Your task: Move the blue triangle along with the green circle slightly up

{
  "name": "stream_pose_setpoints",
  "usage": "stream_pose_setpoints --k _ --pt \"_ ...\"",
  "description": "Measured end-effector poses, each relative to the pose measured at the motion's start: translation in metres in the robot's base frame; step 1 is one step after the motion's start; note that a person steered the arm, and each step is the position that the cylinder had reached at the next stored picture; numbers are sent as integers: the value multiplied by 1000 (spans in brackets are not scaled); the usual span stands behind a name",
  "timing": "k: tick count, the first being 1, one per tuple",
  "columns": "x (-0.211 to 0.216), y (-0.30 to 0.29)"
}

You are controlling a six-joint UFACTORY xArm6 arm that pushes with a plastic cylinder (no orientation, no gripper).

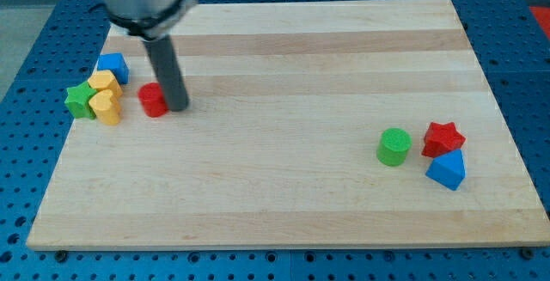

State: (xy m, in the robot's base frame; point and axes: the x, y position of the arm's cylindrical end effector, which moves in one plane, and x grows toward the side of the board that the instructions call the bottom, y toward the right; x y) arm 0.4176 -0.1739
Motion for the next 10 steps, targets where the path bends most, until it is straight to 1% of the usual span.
stream_pose_setpoints --k 2,4,5,6,8,9,10 --pt "2 -12" --pt "-8 -32" --pt "5 -11" --pt "53 38" --pt "155 170" --pt "194 262" --pt "201 320"
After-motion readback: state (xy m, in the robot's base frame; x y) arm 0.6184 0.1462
